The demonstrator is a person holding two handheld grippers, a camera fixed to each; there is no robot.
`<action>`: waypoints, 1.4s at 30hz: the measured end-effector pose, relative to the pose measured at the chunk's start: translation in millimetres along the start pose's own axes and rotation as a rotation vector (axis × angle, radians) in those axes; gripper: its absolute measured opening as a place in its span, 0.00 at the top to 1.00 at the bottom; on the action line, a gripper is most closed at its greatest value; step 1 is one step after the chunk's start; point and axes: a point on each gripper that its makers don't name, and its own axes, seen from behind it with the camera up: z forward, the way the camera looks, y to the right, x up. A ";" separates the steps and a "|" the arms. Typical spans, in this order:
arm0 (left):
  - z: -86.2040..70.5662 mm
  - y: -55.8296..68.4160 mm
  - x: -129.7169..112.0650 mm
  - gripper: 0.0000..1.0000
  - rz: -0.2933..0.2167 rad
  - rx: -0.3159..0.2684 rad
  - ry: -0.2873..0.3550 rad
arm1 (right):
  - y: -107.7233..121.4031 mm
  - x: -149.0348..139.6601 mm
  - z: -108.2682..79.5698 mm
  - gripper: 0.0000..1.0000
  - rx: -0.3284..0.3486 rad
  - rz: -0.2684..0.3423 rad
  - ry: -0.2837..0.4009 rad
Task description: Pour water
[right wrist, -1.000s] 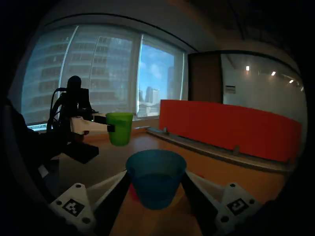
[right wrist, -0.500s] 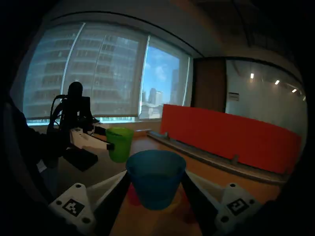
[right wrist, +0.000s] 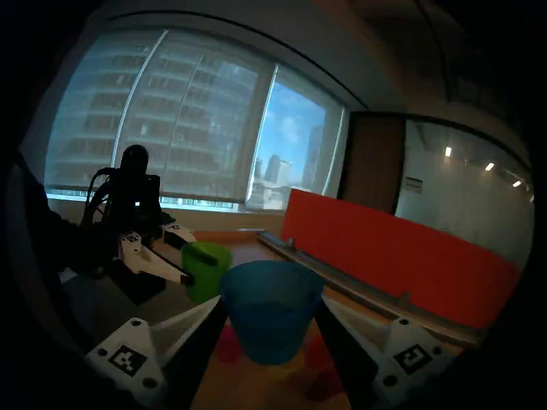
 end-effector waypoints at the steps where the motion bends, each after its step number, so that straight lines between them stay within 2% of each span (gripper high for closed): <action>1: -0.1 1.5 -0.4 0.18 0.003 -0.003 -0.001 | 1.0 1.9 0.8 0.11 -0.002 -0.013 0.000; 8: -0.3 6.2 -3.1 0.17 0.007 -0.010 -0.001 | 6.3 12.0 6.5 0.11 -0.004 -0.096 -0.008; 18: 0.5 3.4 -8.0 0.18 0.003 0.000 0.000 | 9.8 27.6 18.8 0.11 -0.008 -0.232 -0.016; 27: 0.2 6.2 -8.4 0.18 0.014 -0.006 0.002 | 7.0 43.8 30.0 0.11 -0.008 -0.365 -0.017; 42: 2.1 7.3 -5.7 0.18 0.016 -0.012 0.006 | 2.2 59.8 50.1 0.11 0.006 -0.551 -0.036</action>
